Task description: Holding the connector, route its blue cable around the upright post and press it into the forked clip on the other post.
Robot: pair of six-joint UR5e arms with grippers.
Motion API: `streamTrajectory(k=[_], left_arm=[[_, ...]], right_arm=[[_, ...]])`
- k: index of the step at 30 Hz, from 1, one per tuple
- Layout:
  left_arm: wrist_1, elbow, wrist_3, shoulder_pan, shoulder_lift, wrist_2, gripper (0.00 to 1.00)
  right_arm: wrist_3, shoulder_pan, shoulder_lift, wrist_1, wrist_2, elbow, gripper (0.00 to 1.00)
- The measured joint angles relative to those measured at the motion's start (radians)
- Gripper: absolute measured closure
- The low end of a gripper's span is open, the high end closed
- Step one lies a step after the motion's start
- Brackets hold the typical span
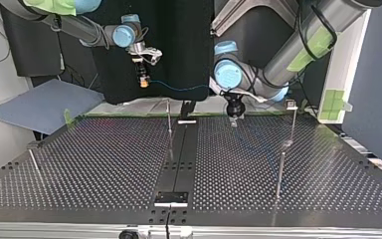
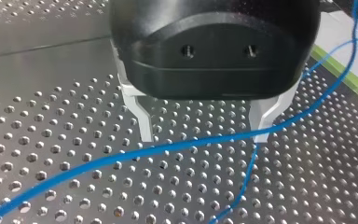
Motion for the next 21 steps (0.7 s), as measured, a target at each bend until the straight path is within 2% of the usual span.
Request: streamTrajectory(k=[11,17,21], left_arm=[[-0.025,0.007,0.055,-0.032,0.002,-0.087,0.0],[-0.061,0.012,0.079,-0.074,0.003,-0.128,0.0],[-0.092,0.013,0.064,-0.111,0.004,-0.129,0.0]], right_arm=[[0.0,0.0,0.0,0.0,0.0,0.0,1.0],[0.001,-0.001,0.0,-0.002,0.0,0.0,1.0],[0.002,-0.001,0.0,-0.003,0.0,0.0,1.0]])
